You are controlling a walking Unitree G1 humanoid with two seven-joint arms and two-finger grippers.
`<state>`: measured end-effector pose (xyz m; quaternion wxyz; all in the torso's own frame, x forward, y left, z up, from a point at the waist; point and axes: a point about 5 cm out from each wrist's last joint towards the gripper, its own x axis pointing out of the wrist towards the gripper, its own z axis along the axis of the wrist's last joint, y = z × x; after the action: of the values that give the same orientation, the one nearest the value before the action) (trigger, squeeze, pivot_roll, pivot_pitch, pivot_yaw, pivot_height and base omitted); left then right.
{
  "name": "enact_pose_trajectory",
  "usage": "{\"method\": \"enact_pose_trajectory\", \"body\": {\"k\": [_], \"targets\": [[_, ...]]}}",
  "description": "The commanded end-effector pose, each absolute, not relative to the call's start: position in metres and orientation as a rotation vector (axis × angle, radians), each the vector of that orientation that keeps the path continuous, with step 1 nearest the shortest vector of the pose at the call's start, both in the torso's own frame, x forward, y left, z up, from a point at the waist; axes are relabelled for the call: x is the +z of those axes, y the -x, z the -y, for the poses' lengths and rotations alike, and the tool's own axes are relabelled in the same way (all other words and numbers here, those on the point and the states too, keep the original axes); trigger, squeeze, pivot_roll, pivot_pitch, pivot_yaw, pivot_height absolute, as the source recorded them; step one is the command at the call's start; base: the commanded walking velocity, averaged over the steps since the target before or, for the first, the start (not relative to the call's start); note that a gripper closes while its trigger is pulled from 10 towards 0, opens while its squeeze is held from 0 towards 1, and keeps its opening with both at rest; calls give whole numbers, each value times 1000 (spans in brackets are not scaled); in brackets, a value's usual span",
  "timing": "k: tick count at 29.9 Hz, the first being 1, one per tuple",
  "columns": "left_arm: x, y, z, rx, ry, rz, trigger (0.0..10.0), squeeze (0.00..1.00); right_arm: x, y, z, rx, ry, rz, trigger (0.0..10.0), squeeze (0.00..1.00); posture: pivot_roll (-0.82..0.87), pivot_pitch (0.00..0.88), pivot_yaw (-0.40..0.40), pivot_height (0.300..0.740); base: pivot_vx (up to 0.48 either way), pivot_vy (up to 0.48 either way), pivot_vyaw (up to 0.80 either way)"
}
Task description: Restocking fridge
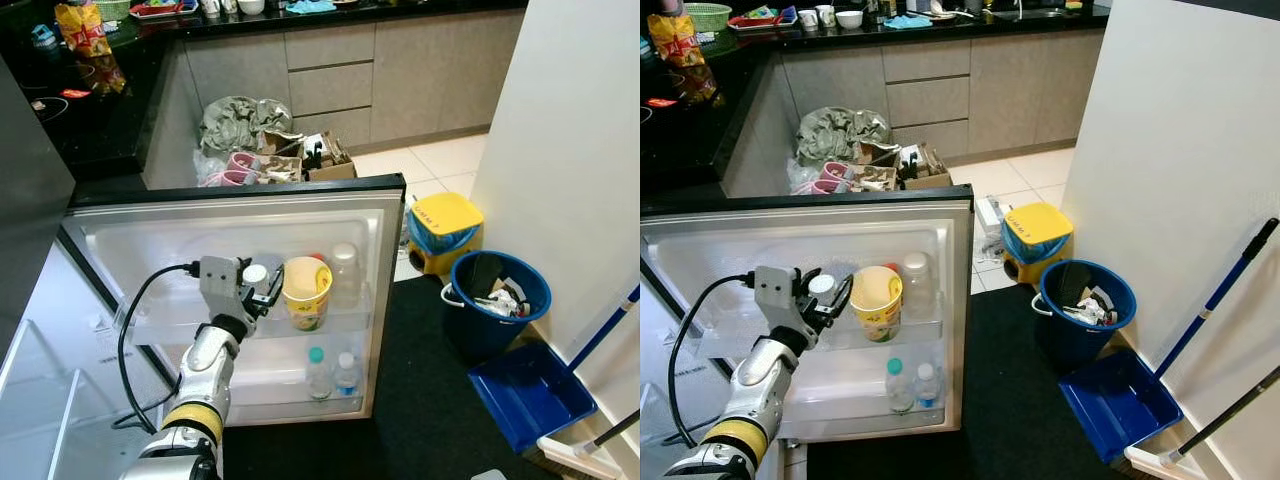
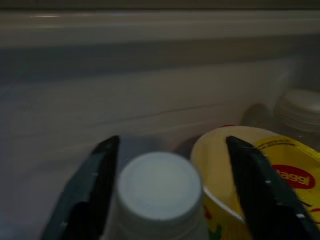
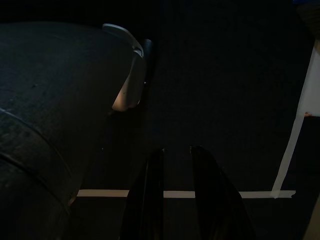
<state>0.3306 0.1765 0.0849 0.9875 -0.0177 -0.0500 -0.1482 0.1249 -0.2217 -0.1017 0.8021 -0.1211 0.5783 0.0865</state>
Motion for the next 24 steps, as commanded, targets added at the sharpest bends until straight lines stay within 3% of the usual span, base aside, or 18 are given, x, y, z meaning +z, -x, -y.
{"method": "enact_pose_trajectory", "body": {"k": [1,2,3,4,10,16,24], "targets": [[87,-332,-178,-295,11,108,10000,1000,-103,-124,216,190,238,-1237,10000,0,-53,0,67,740,0,0,0],[88,-333,-178,-292,10,112,10000,545,-103,-124,216,190,237,-1238,10000,0,-53,0,67,740,0,0,0],[88,-333,-178,-292,10,112,10000,545,-103,-124,216,190,237,-1238,10000,0,-53,0,67,740,0,0,0],[90,-334,-178,-289,8,120,10000,0,-103,-124,216,190,237,-1238,10000,0,-53,0,67,740,0,0,0],[100,-337,-181,-287,19,167,10000,0,-103,-124,218,190,241,-1239,10000,0,-58,0,62,740,0,0,0],[115,-339,-193,-323,143,249,10000,0,-102,-125,220,193,249,-1237,10000,0,-53,0,56,740,0,0,0],[88,-315,-228,-412,174,122,10000,0,-101,-127,220,197,248,-1234,10000,0,-53,0,57,740,0,0,0]]}}
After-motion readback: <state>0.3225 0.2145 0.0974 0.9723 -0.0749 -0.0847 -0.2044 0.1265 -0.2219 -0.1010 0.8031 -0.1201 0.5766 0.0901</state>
